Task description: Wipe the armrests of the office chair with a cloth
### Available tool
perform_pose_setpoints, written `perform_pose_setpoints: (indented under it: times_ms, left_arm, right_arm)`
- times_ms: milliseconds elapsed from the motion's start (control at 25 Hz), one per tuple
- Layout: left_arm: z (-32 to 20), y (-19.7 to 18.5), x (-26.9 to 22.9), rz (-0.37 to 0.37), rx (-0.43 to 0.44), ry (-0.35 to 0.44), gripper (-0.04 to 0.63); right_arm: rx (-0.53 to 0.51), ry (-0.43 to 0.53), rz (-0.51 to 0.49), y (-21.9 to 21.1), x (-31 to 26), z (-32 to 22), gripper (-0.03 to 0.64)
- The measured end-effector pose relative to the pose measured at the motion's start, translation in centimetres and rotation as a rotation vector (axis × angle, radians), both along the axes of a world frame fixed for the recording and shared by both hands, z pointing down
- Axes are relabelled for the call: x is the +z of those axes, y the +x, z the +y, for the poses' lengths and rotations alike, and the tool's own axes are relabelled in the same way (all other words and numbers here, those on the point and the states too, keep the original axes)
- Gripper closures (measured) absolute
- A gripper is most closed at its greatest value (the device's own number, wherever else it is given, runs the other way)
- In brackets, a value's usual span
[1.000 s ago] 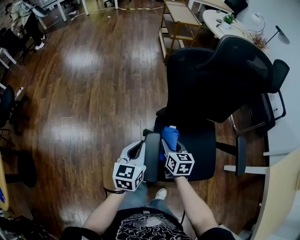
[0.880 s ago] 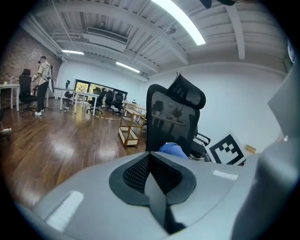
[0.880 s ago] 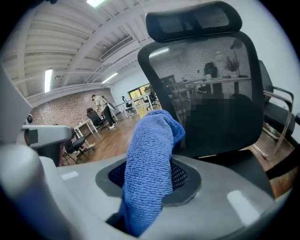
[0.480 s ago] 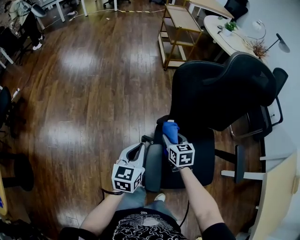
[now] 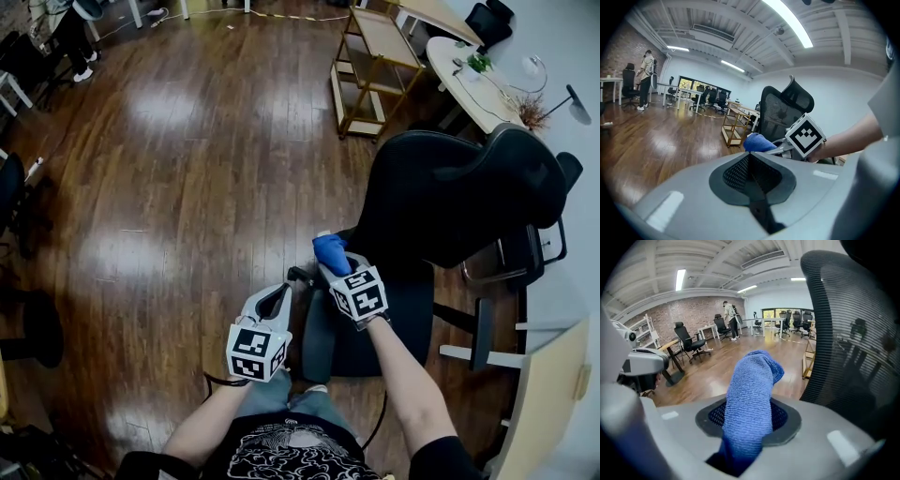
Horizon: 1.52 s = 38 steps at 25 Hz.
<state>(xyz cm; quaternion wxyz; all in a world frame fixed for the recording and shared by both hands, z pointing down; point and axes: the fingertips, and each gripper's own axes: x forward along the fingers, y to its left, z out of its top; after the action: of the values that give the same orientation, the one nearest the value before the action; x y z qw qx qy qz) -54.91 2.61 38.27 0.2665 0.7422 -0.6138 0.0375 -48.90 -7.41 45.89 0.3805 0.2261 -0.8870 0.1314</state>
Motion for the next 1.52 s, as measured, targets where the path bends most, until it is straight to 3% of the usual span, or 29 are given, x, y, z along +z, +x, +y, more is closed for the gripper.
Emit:
perform_pose_setpoints:
  times_ms: [240,680,1160,1520]
  left_arm:
    - [0.8,-1.1,0.1,0.022,-0.022,0.006,0.62]
    - [2.4,-4.6,0.5,0.033,-0.104,0.004,0.62]
    - [3.4,-5.1,-0.1,0.042,-0.144,0.034,0.62]
    - [5.7,-3.4,-0.4,0.018,-0.149,0.036,0.62]
  right_arm:
    - [-0.038,0.035,0.024,-2.1,-0.7,0.2,0.477]
    - [-0.136,0.013,-0.007,-8.1,-0.6,3.1,0.477]
    - [-0.134,0.003,-0.041,-8.2,-1.7,6.7,0.477]
    - [-0.133,-0.023,-0.131,-8.6,-2.8,11.0,0.477]
